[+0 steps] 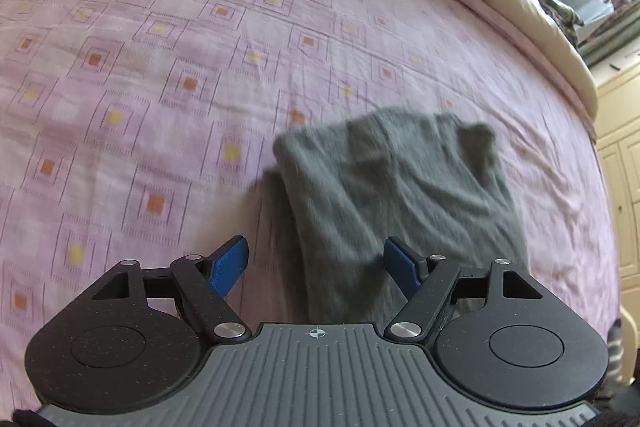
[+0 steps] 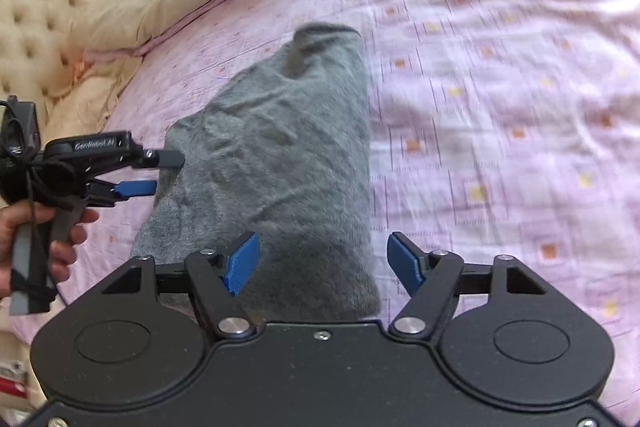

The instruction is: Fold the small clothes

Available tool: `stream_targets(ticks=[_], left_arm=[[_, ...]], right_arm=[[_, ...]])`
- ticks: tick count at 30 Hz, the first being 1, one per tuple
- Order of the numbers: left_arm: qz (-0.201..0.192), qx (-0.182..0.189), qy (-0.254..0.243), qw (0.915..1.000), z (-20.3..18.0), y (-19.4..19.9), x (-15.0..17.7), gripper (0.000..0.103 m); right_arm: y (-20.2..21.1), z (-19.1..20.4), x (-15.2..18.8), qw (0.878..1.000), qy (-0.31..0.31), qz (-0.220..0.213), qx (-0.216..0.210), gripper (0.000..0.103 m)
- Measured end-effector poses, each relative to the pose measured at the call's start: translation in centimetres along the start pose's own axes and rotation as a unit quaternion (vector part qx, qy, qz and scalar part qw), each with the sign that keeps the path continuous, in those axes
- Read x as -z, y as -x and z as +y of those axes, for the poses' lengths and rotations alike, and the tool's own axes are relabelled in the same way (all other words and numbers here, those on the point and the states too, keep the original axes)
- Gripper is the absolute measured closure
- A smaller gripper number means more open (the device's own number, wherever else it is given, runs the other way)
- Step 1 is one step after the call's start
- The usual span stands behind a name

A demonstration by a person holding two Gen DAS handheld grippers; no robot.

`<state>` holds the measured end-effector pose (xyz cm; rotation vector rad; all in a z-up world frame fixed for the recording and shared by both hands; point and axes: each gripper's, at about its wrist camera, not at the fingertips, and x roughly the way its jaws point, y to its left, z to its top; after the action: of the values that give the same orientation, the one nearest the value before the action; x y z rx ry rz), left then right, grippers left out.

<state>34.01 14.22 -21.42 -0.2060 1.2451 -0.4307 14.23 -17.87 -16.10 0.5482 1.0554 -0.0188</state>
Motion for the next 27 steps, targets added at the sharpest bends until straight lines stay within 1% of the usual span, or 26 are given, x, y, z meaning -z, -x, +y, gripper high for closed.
stream_targets(ticks=[3,5,8,11,13,14,15,16,19,20,21,22,23,24,25,26,27], left_arm=[[0.004,0.001,0.009,0.9999,0.5,-1.2,-1.2,0.029],[0.014,0.012,0.021,0.9996,1.0,-2.2,-1.9,0.029],[0.02,0.041,0.03,0.9985,1.2,-2.8,-2.5,0.018],[0.021,0.08,0.014,0.9965,0.7,-3.3,-2.9,0.018],[0.029,0.111,0.01,0.9934,0.3,-3.9,-3.0,0.018],[0.033,0.117,0.007,0.9926,0.1,-4.3,-3.0,0.018],[0.033,0.113,0.002,0.993,-0.1,-4.6,-3.0,0.018],[0.027,0.114,-0.002,0.9931,-0.2,-4.7,-3.1,0.018],[0.021,0.122,0.006,0.9923,-0.1,-4.9,-3.3,0.02],[0.019,0.12,0.008,0.9926,0.0,-4.9,-3.3,0.027],[0.016,0.109,0.005,0.9939,0.0,-4.7,-3.4,0.053],[0.016,0.089,0.0,0.9959,0.1,-4.7,-3.3,0.066],[0.018,0.084,-0.002,0.9963,0.2,-4.7,-3.3,0.075],[0.019,0.096,0.003,0.9951,0.5,-4.6,-3.3,0.079],[0.022,0.102,0.006,0.9945,0.7,-4.6,-3.3,0.08],[0.019,0.101,0.005,0.9947,0.7,-4.5,-3.2,0.082],[0.016,0.101,-0.001,0.9948,0.5,-4.3,-3.1,0.083]], right_arm=[[-1.0,-1.0,0.1,0.999,-0.028,0.003,-0.027,0.028],[-1.6,-1.5,0.2,0.998,-0.041,0.009,-0.04,0.025],[-2.8,-2.1,0.3,0.997,-0.052,0.021,-0.061,0.024],[-3.6,-2.3,0.2,0.994,-0.06,0.017,-0.085,0.018],[-3.9,-2.2,0.0,0.993,-0.068,0.013,-0.097,0.018],[-4.1,-2.1,-0.1,0.992,-0.074,0.013,-0.101,0.017],[-4.2,-2.0,-0.2,0.991,-0.079,0.013,-0.104,0.016],[-4.4,-2.0,-0.4,0.991,-0.084,0.013,-0.106,0.015],[-4.9,-1.9,-0.5,0.988,-0.098,0.012,-0.115,0.009],[-4.8,-1.9,-0.4,0.988,-0.101,0.01,-0.118,0.007],[-4.8,-2.0,-0.3,0.987,-0.102,0.007,-0.123,0.007],[-4.7,-2.0,-0.1,0.987,-0.101,0.004,-0.124,0.007],[-4.6,-2.0,0.0,0.988,-0.1,0.005,-0.122,0.008],[-4.4,-2.0,0.0,0.987,-0.105,0.011,-0.121,0.008],[-4.4,-2.0,-0.1,0.986,-0.115,0.021,-0.115,0.012],[-4.1,-1.9,-0.3,0.987,-0.123,0.028,-0.099,0.029],[-4.0,-1.8,-0.5,0.988,-0.127,0.033,-0.079,0.054]])
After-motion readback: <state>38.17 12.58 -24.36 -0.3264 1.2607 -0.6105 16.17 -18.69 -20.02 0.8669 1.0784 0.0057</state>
